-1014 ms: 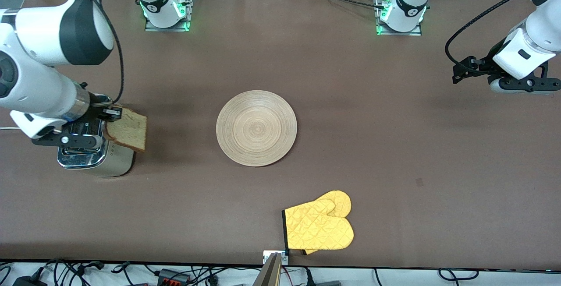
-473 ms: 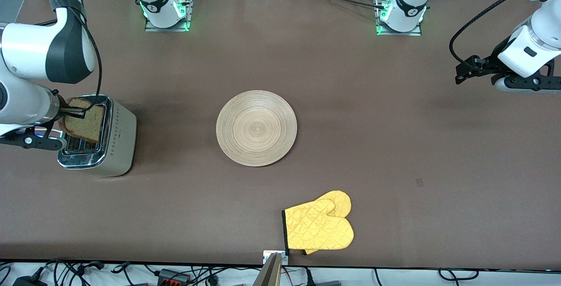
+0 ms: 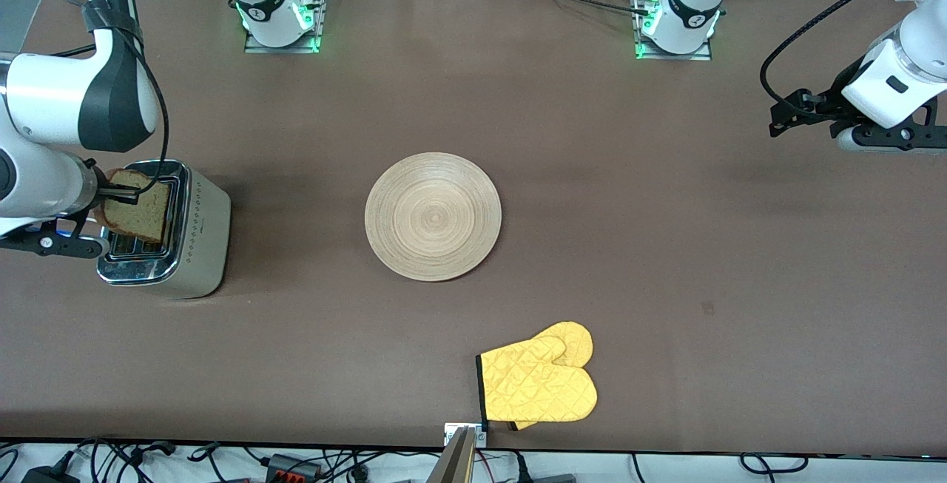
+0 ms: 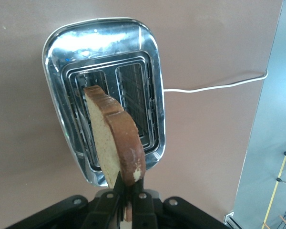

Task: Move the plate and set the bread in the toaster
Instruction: 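Lower the bread into the toaster slot with the right gripper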

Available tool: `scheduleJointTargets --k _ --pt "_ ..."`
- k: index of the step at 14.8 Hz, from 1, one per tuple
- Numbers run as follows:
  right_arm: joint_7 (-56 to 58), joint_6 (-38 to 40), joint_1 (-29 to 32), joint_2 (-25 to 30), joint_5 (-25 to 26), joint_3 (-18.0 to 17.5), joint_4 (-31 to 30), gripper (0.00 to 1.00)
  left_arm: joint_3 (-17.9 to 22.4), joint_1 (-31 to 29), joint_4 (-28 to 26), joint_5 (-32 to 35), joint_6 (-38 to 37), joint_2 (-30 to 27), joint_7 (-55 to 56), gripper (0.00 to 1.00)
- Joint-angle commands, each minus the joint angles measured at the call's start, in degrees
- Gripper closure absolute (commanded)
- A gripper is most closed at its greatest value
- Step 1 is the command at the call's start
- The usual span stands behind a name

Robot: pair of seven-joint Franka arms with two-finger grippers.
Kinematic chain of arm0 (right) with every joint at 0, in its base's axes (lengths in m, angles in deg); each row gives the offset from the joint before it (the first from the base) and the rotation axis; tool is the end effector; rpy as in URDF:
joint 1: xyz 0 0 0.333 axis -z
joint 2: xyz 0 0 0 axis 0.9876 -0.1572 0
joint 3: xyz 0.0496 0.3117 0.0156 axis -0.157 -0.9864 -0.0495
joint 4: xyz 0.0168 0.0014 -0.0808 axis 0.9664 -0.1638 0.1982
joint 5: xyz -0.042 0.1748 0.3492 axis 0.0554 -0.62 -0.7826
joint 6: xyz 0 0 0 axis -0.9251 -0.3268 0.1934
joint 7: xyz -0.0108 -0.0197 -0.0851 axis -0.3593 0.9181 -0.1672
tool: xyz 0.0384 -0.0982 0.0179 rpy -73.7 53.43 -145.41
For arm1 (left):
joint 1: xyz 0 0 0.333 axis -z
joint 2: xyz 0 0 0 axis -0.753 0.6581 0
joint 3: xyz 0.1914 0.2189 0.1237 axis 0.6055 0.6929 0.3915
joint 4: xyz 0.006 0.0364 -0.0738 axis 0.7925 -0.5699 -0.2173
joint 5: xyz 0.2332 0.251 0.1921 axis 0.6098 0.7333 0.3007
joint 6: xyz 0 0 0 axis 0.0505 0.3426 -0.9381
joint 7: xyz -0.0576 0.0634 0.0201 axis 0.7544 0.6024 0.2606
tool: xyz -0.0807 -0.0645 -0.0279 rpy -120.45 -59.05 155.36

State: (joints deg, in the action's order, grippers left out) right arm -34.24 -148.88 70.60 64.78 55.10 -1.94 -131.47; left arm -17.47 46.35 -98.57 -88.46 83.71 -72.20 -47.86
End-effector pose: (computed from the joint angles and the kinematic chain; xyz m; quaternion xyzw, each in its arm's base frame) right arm 0.6421 -0.0099 0.4647 0.9683 -0.0635 -0.1290 0.2044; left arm 0.5258 -0.0155 0.5636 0.9994 0.0000 -0.0341 0.0070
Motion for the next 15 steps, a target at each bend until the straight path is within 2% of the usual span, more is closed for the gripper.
scheduleJointTargets --k 1,6,11,12,13,14,15 --pt "1.1 -1.4 0.3 0.4 0.9 -0.3 -1.3 1.00 0.4 0.2 1.7 -1.0 -1.6 0.6 0.2 0.00" --pt "1.1 -6.0 0.7 0.2 0.5 -0.3 -4.3 1.00 0.6 0.3 1.7 -1.0 -1.6 0.7 0.2 0.00" --pt "0.9 -7.0 0.5 -1.3 0.1 -0.4 -4.7 1.00 0.6 0.3 1.7 -1.3 -1.6 0.8 0.2 0.00" --pt "1.0 -7.0 0.4 -1.5 0.1 -0.5 -5.4 0.85 0.6 0.2 1.7 -1.3 -1.6 0.8 0.2 0.00" --pt "1.0 -7.2 0.6 -1.4 -0.1 -0.5 -6.2 0.27 0.6 0.2 1.7 -1.3 -1.6 0.8 0.2 0.00" --pt "1.0 -7.3 0.9 -1.4 -1.3 -0.5 -6.5 0.00 0.7 0.2 1.7 -1.4 -1.6 0.8 0.2 0.00" --pt "1.1 -7.0 0.9 -1.2 -3.0 -0.4 -6.4 0.00 0.8 0.2 1.7 -1.5 -1.6 0.9 0.2 0.00"
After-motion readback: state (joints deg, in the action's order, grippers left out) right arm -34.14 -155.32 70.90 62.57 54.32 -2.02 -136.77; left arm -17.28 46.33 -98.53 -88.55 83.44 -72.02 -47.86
